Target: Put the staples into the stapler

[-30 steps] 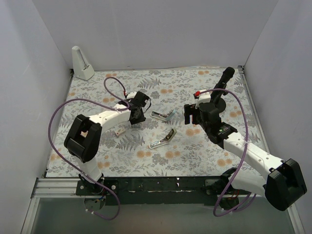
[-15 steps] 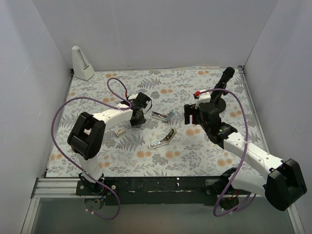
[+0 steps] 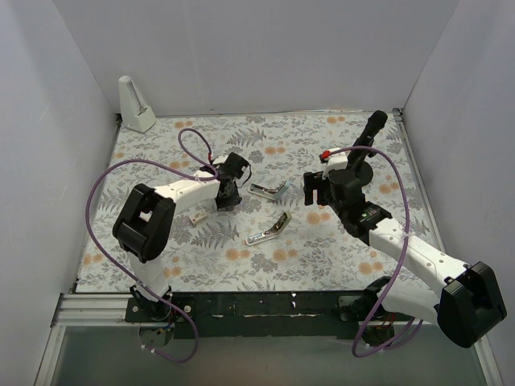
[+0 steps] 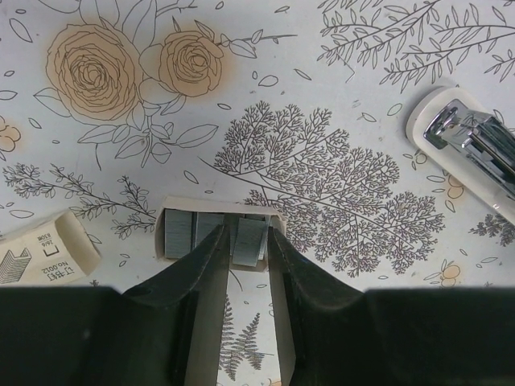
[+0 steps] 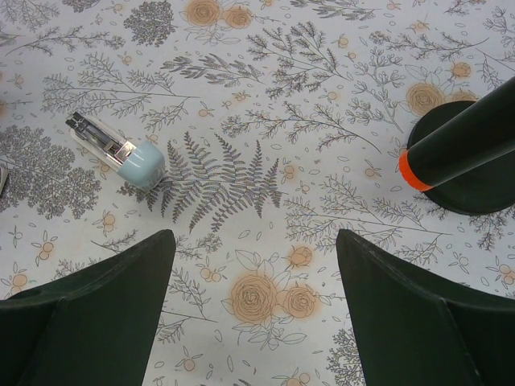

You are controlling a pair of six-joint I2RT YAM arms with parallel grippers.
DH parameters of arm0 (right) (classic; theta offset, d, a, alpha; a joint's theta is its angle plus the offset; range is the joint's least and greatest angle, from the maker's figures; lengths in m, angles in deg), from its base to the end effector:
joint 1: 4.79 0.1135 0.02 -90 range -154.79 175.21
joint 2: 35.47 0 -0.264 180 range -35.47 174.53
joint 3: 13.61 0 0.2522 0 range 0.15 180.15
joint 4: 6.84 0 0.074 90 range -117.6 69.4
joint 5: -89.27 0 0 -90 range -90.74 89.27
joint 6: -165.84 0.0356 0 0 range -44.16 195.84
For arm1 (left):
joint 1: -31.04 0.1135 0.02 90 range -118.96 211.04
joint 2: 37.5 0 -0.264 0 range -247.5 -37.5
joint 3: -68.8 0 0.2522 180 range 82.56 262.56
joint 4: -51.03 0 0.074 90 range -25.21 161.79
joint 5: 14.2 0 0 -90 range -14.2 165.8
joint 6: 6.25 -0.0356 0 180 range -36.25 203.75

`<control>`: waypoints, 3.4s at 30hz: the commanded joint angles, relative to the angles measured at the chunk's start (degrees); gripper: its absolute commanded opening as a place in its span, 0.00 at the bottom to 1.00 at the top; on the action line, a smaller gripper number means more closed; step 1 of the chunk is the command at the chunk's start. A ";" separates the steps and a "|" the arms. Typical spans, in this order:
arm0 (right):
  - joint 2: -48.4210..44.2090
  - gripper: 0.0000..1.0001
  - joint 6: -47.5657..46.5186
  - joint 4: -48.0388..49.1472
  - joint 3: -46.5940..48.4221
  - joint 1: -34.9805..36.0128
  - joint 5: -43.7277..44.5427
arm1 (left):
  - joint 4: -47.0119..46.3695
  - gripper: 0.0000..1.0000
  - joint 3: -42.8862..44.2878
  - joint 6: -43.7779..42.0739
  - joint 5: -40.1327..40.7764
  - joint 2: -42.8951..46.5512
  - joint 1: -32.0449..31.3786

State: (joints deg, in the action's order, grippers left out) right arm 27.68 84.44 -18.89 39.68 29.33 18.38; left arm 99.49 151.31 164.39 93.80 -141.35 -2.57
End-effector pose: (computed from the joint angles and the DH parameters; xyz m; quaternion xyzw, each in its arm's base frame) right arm 0.2128 0.1301 0.2657 -0.0898 0.8174 0.0730 0.5643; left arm 0.3020 -0.1875 0.1768 -0.4131 0.8807 -0.0619 0.2234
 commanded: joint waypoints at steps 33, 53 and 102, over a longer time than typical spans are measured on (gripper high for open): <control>-0.66 0.89 -0.34 2.33 0.11 -0.12 -0.83 | 4.50 0.15 5.60 -2.07 3.09 1.54 -0.76; -5.76 0.89 -0.78 0.04 -0.94 -0.03 -5.22 | -3.58 0.04 -3.44 -32.55 -17.90 20.18 -6.56; -13.23 0.89 -1.83 -0.05 -6.57 -0.03 -6.02 | -18.70 0.02 -18.13 -55.68 -20.46 19.04 -19.83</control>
State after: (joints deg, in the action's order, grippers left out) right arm 14.50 83.15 -20.94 33.04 29.33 12.59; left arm 82.42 134.30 110.36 73.45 -124.76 -22.30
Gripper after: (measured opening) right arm 0.885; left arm 0.162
